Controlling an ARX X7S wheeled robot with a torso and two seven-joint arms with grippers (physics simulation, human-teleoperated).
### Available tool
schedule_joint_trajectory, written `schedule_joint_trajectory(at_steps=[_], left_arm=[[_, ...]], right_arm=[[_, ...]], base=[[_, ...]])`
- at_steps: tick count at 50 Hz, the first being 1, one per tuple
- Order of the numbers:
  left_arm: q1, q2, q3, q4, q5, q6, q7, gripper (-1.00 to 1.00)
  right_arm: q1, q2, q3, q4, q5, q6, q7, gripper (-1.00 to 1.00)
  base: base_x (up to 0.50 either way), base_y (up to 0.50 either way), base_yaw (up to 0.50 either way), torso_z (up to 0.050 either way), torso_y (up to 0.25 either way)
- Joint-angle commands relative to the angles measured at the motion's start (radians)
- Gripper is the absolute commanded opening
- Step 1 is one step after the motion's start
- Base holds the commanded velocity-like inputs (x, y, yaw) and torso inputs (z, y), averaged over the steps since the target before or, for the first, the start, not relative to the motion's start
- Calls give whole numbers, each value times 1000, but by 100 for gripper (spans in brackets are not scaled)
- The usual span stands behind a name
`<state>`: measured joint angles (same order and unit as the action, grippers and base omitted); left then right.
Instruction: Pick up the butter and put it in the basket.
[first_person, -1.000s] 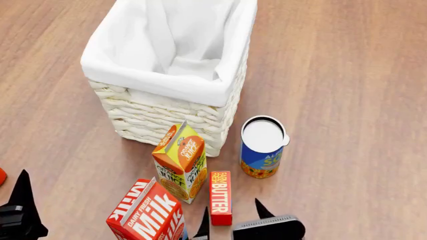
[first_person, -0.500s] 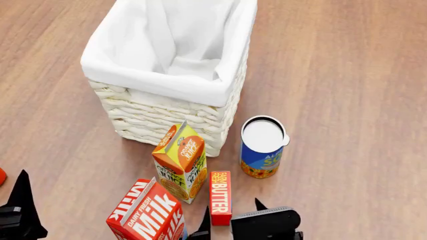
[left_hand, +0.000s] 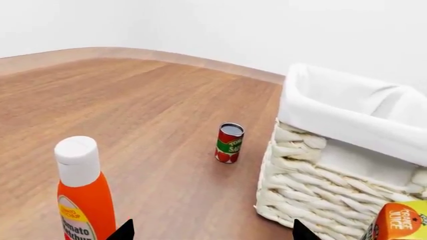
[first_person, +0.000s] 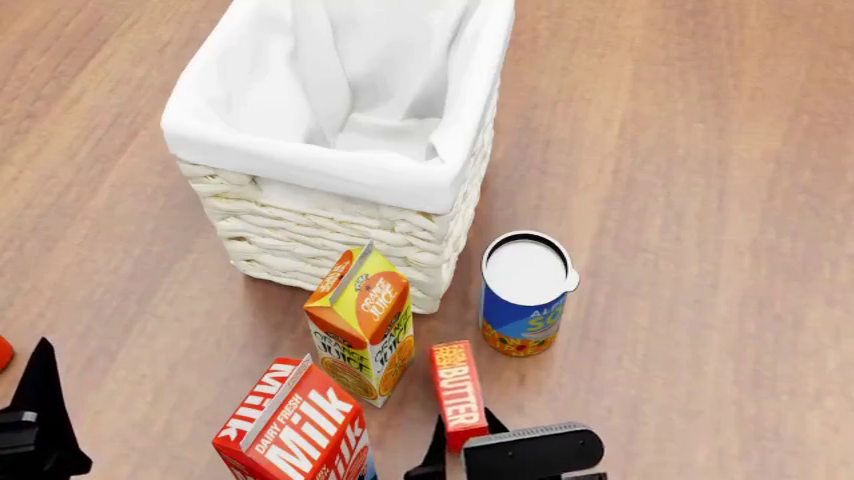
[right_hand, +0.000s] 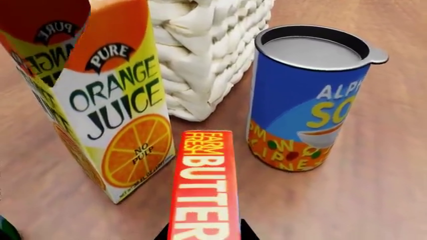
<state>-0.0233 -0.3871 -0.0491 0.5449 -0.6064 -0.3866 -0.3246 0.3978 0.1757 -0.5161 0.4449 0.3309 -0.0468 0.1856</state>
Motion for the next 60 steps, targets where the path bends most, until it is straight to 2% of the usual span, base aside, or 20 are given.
schedule_joint_trajectory(at_steps=[1, 11, 24, 39, 60], left_arm=[[-4, -3, -2, -1, -6, -1, -5, 100], [-10, -2, 7, -12, 0, 3, -5, 100], [-16, -2, 20, -23, 8, 6, -7, 100], [-12, -5, 25, -20, 10, 6, -14, 100], [-17, -10, 30, -22, 6, 9, -16, 100]], right_arm=[[-65, 39, 6, -190, -44, 22, 71, -100], [-150, 107, -1, -472, -56, 128, 156, -100], [-195, 157, -21, -682, -89, 232, 222, -100], [-312, 272, 9, -1042, -143, 373, 346, -100], [-394, 369, 84, -1324, -154, 528, 438, -100]], base=[[0, 0, 0, 0, 0], [0, 0, 0, 0, 0], [0, 0, 0, 0, 1], [0, 0, 0, 0, 1], [0, 0, 0, 0, 1]])
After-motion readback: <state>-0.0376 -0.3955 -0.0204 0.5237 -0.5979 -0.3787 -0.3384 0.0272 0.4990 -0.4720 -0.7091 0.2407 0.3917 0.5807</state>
